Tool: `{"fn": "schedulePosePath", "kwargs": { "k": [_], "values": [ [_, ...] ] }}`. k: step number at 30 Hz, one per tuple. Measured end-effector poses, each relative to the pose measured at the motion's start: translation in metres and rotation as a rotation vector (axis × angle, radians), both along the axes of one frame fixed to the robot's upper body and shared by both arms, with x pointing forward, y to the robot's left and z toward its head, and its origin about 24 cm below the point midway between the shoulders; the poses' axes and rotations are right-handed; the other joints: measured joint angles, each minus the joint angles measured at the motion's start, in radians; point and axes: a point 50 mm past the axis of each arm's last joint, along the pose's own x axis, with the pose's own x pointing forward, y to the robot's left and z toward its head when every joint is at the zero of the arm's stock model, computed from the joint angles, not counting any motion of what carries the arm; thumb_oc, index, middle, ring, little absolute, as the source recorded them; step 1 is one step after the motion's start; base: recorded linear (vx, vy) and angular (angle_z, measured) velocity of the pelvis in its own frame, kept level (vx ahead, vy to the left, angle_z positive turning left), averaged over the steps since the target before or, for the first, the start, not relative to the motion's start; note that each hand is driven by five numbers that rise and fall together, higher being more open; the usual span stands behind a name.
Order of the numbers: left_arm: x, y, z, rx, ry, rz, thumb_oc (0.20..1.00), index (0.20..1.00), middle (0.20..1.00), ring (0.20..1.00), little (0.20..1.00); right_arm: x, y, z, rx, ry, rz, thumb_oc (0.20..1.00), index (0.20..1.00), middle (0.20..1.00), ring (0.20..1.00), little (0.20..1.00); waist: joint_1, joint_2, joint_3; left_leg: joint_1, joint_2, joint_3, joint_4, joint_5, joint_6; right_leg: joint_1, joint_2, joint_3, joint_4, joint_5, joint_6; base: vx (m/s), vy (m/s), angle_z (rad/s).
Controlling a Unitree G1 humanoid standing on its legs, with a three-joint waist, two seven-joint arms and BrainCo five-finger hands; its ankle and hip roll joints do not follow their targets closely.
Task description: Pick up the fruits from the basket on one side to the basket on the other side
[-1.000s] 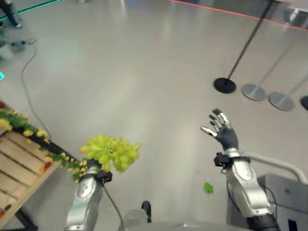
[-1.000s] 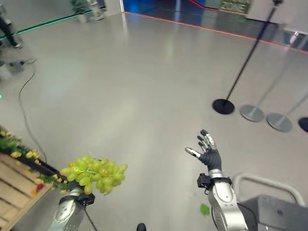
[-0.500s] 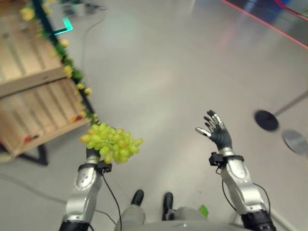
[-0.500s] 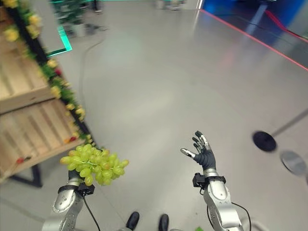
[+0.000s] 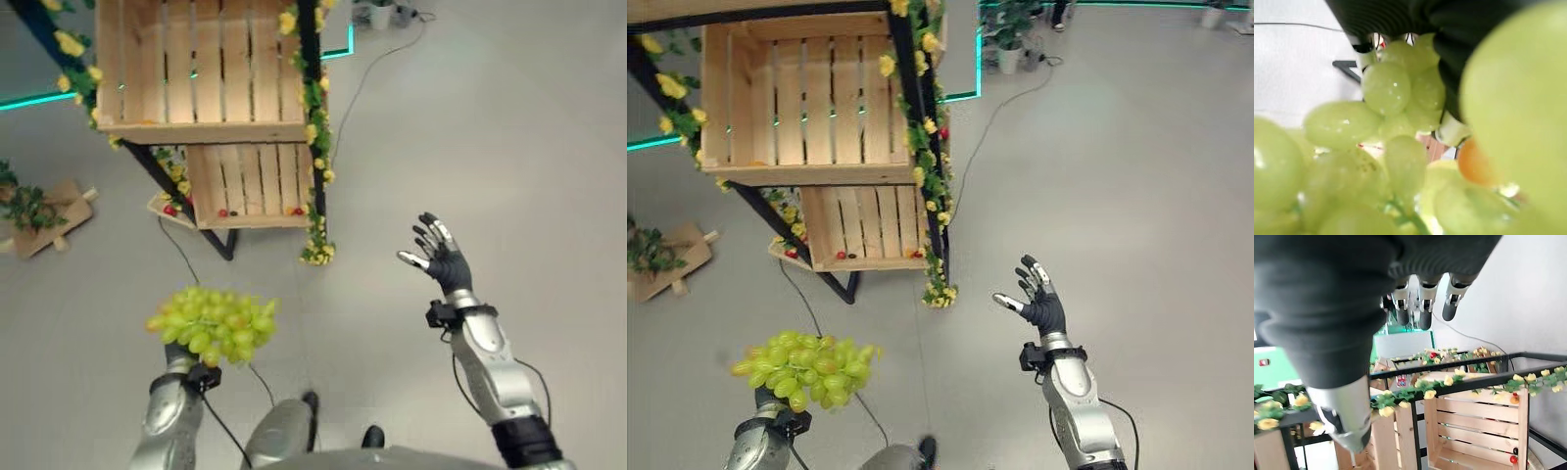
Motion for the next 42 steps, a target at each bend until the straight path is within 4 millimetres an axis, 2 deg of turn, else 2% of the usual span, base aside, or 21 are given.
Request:
{"fn": "schedulePosePath", "kwargs": {
  "k": [1,2,3,4,5,8,11,13,16,17,18,20,21,23,24,26,27,28,31,33,42],
  "values": [
    [0.003,-0.001,0.002,-0.001,-0.010,0.002,0.200,0.200,0.200,0.200,0.200,0.000,-0.003,0.000,-0.006,0.001,-0.011,1.000,1.000,1.000,1.000,1.000,-0.005,0.001,0.001,-0.022,0.075,0.031,-0.069,0.043,-0.028,0.007,-0.006,-0.001,-0.001,-0.004,0.014,0.13,0.241,0.30],
    [0.005,-0.001,0.004,-0.003,-0.019,0.005,0.200,0.200,0.200,0.200,0.200,0.000,-0.005,0.001,-0.012,0.000,-0.018,1.000,1.000,1.000,1.000,1.000,-0.009,0.009,-0.001,-0.022,0.107,0.071,-0.102,0.078,-0.038,0.015,-0.006,-0.013,-0.003,-0.006,0.023,0.22,0.272,0.16],
    [0.006,-0.003,0.004,-0.011,-0.022,0.011,0.200,0.200,0.200,0.200,0.200,-0.001,-0.010,0.002,-0.035,0.001,-0.024,1.000,1.000,1.000,1.000,1.000,-0.009,0.025,-0.009,0.003,0.137,0.110,-0.157,0.119,-0.018,0.035,-0.010,-0.029,-0.004,-0.020,0.067,0.23,0.260,0.04],
    [0.006,-0.003,0.004,-0.012,-0.021,0.012,0.200,0.200,0.200,0.200,0.200,-0.002,-0.012,0.002,-0.044,0.000,-0.024,1.000,1.000,1.000,1.000,1.000,-0.009,0.030,-0.011,0.019,0.142,0.118,-0.172,0.173,-0.032,0.052,-0.016,-0.034,-0.007,-0.027,0.098,0.32,0.346,-0.10],
    [0.007,0.000,0.005,-0.005,-0.024,0.021,0.200,0.200,0.200,0.200,0.200,-0.003,-0.012,0.000,-0.038,0.008,-0.029,1.000,1.000,1.000,1.000,1.000,-0.004,0.010,-0.007,0.035,0.121,0.115,-0.158,0.266,-0.088,0.084,-0.044,-0.038,-0.018,-0.029,0.125,0.17,0.163,-0.16],
    [0.017,0.008,0.018,0.041,-0.070,0.017,0.200,0.200,0.200,0.200,0.200,-0.005,-0.002,-0.003,0.007,0.009,-0.009,1.000,1.000,1.000,1.000,1.000,0.024,-0.061,-0.021,0.040,0.036,0.116,-0.144,0.226,-0.041,0.081,-0.123,-0.100,-0.007,0.026,0.096,0.21,0.247,0.03],
    [0.023,0.010,0.034,0.078,-0.124,-0.006,0.200,0.200,0.200,0.200,0.200,-0.006,0.002,-0.003,0.011,0.007,-0.004,1.000,1.000,1.000,1.000,1.000,0.026,-0.061,-0.021,0.045,-0.008,0.107,-0.106,0.184,-0.001,0.059,-0.182,-0.113,0.103,0.042,0.095,0.10,0.211,0.22],
    [0.023,0.016,0.057,0.135,-0.206,-0.016,0.200,0.200,0.200,0.200,0.200,-0.005,0.004,0.001,0.016,-0.011,-0.004,1.000,1.000,1.000,1.000,1.000,0.025,-0.058,-0.020,0.051,-0.032,0.102,-0.084,0.161,0.035,0.004,-0.226,-0.113,0.230,0.079,0.122,0.16,0.324,0.11],
    [0.026,0.019,0.065,0.169,-0.229,-0.025,0.200,0.200,0.200,0.200,0.200,-0.009,0.005,-0.005,0.024,0.011,-0.008,1.000,1.000,1.000,1.000,1.000,-0.004,-0.059,-0.020,0.103,-0.067,0.092,-0.107,0.151,0.070,-0.060,-0.286,-0.084,0.422,0.135,0.149,0.15,0.336,0.26],
    [0.023,0.021,0.063,0.184,-0.217,-0.024,0.200,0.200,0.200,0.200,0.200,-0.011,0.006,-0.007,0.021,0.023,-0.002,1.000,1.000,1.000,1.000,1.000,-0.010,-0.043,-0.014,0.142,-0.068,0.104,-0.108,0.136,0.088,-0.078,-0.309,-0.068,0.500,0.212,0.180,0.08,0.128,-0.14],
    [0.023,0.022,0.063,0.193,-0.215,-0.023,0.200,0.200,0.200,0.200,0.200,-0.011,0.007,-0.008,0.016,0.026,0.001,1.000,1.000,1.000,1.000,1.000,-0.010,-0.036,-0.010,0.153,-0.069,0.107,-0.108,0.124,0.101,-0.099,-0.315,-0.053,0.534,0.208,0.197,0.21,0.231,-0.31],
    [0.024,0.022,0.065,0.193,-0.224,-0.017,0.200,0.200,0.200,0.200,0.200,-0.012,0.006,-0.009,0.006,0.033,0.009,1.000,1.000,1.000,1.000,1.000,-0.023,-0.019,0.000,0.186,-0.066,0.101,-0.118,0.107,0.118,-0.169,-0.292,-0.043,0.585,0.094,0.192,0.15,0.078,-0.23],
    [0.025,0.021,0.066,0.195,-0.229,-0.023,0.200,0.200,0.200,0.200,0.200,-0.010,0.006,-0.009,-0.007,0.033,0.013,1.000,1.000,1.000,1.000,1.000,-0.043,0.014,0.018,0.210,-0.046,0.083,-0.128,0.106,0.117,-0.219,-0.217,0.003,0.562,0.018,0.181,0.06,-0.053,-0.02],
    [0.027,0.020,0.068,0.197,-0.235,-0.032,0.200,0.200,0.200,0.200,0.200,-0.013,0.004,-0.013,-0.010,0.052,0.006,1.000,1.000,1.000,1.000,1.000,-0.062,0.012,0.017,0.232,-0.053,0.090,-0.148,0.125,0.105,-0.246,-0.199,-0.044,0.470,-0.003,0.177,0.11,-0.035,0.13],
    [0.028,0.020,0.070,0.201,-0.244,-0.035,0.200,0.200,0.200,0.200,0.200,-0.017,0.002,-0.022,-0.006,0.089,-0.004,1.000,1.000,1.000,1.000,1.000,-0.069,-0.017,0.007,0.247,-0.082,0.099,-0.162,0.124,0.106,-0.243,-0.222,-0.100,0.341,0.024,0.164,0.11,-0.024,0.24],
    [0.027,0.019,0.075,0.204,-0.263,-0.043,0.200,0.200,0.200,0.200,0.200,-0.020,0.001,-0.036,-0.005,0.150,-0.010,1.000,1.000,1.000,1.000,1.000,-0.068,-0.035,-0.003,0.276,-0.097,0.107,-0.174,0.119,0.099,-0.229,-0.230,-0.124,0.267,0.063,0.149,0.09,-0.014,0.16],
    [0.024,0.017,0.083,0.225,-0.295,-0.067,0.200,0.200,0.200,0.200,0.200,-0.022,0.001,-0.052,-0.002,0.223,-0.015,1.000,1.000,1.000,1.000,1.000,-0.053,-0.068,-0.029,0.283,-0.111,0.127,-0.179,0.108,0.083,-0.216,-0.222,-0.135,0.200,0.088,0.135,0.11,-0.007,-0.06],
    [0.023,0.017,0.086,0.233,-0.305,-0.075,0.200,0.200,0.200,0.200,0.200,-0.023,0.001,-0.057,-0.003,0.247,-0.016,1.000,1.000,1.000,1.000,1.000,-0.037,-0.077,-0.034,0.289,-0.115,0.127,-0.179,0.103,0.075,-0.211,-0.215,-0.127,0.173,0.136,0.092,0.08,-0.008,-0.18],
    [0.019,0.016,0.096,0.244,-0.349,-0.104,0.200,0.200,0.200,0.200,0.200,-0.021,-0.007,-0.066,-0.020,0.298,-0.033,1.000,1.000,1.000,1.000,1.000,-0.018,-0.024,-0.060,0.299,-0.044,0.129,-0.170,0.078,0.031,-0.165,-0.125,-0.126,0.084,0.176,0.058,0.06,-0.041,-0.21],
    [0.023,0.014,0.103,0.226,-0.388,-0.113,0.200,0.200,0.200,0.200,0.200,-0.021,-0.009,-0.069,-0.024,0.315,-0.035,1.000,1.000,1.000,1.000,1.000,-0.021,-0.014,-0.068,0.315,-0.021,0.128,-0.180,0.074,0.015,-0.143,-0.089,-0.127,0.053,0.182,0.049,0.05,-0.042,-0.15],
    [0.066,0.006,0.159,0.237,-0.575,-0.206,0.200,0.200,0.200,0.200,0.200,-0.022,-0.009,-0.084,-0.056,0.404,-0.006,1.000,1.000,1.000,1.000,1.000,-0.087,-0.012,-0.086,0.358,0.000,0.135,-0.208,0.068,0.004,-0.090,-0.060,-0.124,-0.020,0.201,0.045,0.04,-0.028,-0.06]
  ]
}}
